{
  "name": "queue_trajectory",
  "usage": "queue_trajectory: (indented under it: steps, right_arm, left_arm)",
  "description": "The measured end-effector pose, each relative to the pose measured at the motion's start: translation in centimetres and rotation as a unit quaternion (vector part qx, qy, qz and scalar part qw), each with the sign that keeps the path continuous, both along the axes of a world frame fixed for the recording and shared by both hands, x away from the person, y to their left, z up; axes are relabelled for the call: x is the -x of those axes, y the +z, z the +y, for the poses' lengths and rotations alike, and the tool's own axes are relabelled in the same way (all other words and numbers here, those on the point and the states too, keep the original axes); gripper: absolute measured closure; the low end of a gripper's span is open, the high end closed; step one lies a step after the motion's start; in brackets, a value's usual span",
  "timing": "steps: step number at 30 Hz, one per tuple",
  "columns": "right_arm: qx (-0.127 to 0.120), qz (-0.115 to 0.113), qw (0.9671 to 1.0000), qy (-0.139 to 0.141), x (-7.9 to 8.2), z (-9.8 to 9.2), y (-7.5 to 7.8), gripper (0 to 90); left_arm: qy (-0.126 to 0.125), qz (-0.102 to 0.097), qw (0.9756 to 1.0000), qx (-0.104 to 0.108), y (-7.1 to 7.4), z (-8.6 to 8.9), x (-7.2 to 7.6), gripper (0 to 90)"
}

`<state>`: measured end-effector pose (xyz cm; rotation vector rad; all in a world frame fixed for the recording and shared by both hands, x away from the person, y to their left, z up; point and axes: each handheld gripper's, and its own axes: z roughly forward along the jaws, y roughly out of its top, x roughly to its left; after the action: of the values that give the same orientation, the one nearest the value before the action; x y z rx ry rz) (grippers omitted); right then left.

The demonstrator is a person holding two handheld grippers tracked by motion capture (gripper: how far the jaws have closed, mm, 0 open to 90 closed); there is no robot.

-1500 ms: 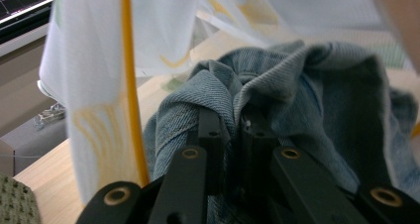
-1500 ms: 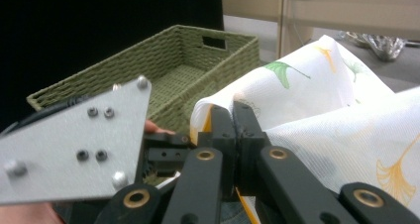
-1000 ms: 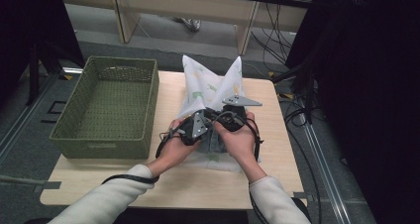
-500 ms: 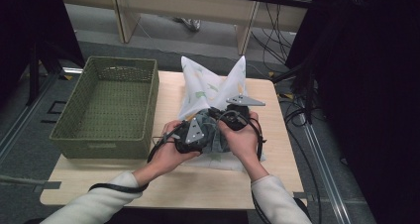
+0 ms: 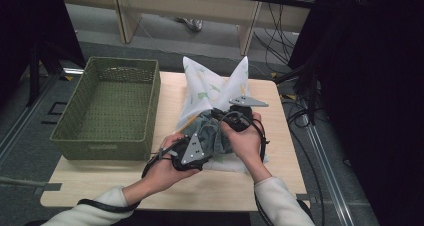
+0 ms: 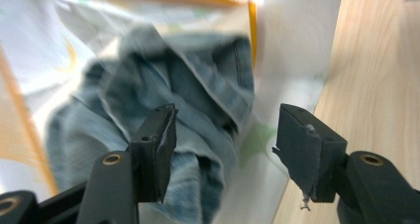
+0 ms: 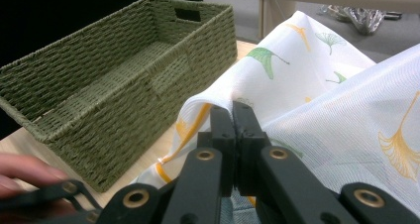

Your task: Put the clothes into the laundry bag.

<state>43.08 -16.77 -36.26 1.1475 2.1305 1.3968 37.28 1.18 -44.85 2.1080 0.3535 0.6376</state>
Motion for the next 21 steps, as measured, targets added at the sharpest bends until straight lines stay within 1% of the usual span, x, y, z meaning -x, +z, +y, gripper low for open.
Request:
queue_trajectory:
  steps: [1, 3, 5, 6, 8, 10, 11, 12, 14, 15, 17, 19, 20, 21]
  right_arm:
    - [0.000, 0.001, 1.0000, 0.001, 0.0, 0.0, 0.0, 90.0]
    - [0.001, 0.001, 1.0000, 0.003, 0.0, 0.1, 0.0, 90.0]
    - [0.001, 0.002, 1.0000, 0.003, 0.0, 0.2, -0.1, 90.0]
    - [0.004, 0.001, 1.0000, 0.004, 0.0, 0.2, -0.1, 90.0]
    - [0.004, 0.004, 1.0000, 0.006, 0.0, 0.3, -0.2, 90.0]
    - [0.005, 0.004, 1.0000, 0.007, 0.0, 0.3, -0.3, 90.0]
    - [0.004, 0.004, 1.0000, 0.007, 0.0, 0.3, -0.4, 90.0]
    - [0.004, 0.006, 1.0000, 0.007, 0.0, 0.3, -0.4, 90.0]
    - [0.002, 0.006, 1.0000, 0.007, 0.0, 0.3, -0.3, 90.0]
    - [0.002, 0.007, 0.9999, 0.008, 0.0, 0.2, -0.2, 90.0]
    - [0.001, 0.003, 1.0000, 0.006, 0.1, 0.1, -0.1, 90.0]
    - [-0.002, 0.003, 1.0000, 0.004, 0.1, 0.1, 0.1, 90.0]
    - [-0.001, 0.001, 1.0000, 0.004, 0.1, 0.0, 0.1, 90.0]
    - [0.000, 0.002, 1.0000, 0.004, 0.1, 0.1, 0.1, 90.0]
  left_arm:
    - [0.002, 0.006, 0.9999, -0.013, -0.6, -0.2, -0.2, 39.3]
    - [0.013, 0.018, 0.9990, -0.039, -1.6, -0.8, -0.9, 34.1]
    - [0.023, 0.021, 0.9978, -0.059, -2.4, -1.4, -1.7, 31.7]
    - [0.028, 0.024, 0.9972, -0.065, -2.7, -1.6, -2.0, 30.4]
    - [0.039, 0.026, 0.9968, -0.065, -3.3, -2.1, -2.7, 29.4]
    - [0.051, 0.019, 0.9961, -0.069, -3.7, -2.3, -3.4, 29.4]
    - [0.059, 0.012, 0.9959, -0.067, -3.9, -2.4, -3.7, 29.5]
    - [0.061, 0.010, 0.9960, -0.065, -3.9, -2.4, -3.7, 30.9]
    - [0.073, -0.001, 0.9961, -0.050, -4.0, -2.2, -3.9, 34.1]
    - [0.074, -0.006, 0.9963, -0.044, -3.9, -2.2, -3.8, 33.9]
    - [0.071, -0.023, 0.9967, -0.033, -3.6, -2.1, -3.6, 32.2]
    - [0.073, -0.032, 0.9963, -0.033, -3.3, -2.1, -3.5, 28.0]
    - [0.076, -0.033, 0.9960, -0.031, -3.2, -2.2, -3.6, 27.0]
    - [0.078, -0.033, 0.9958, -0.034, -3.2, -2.3, -3.7, 25.7]
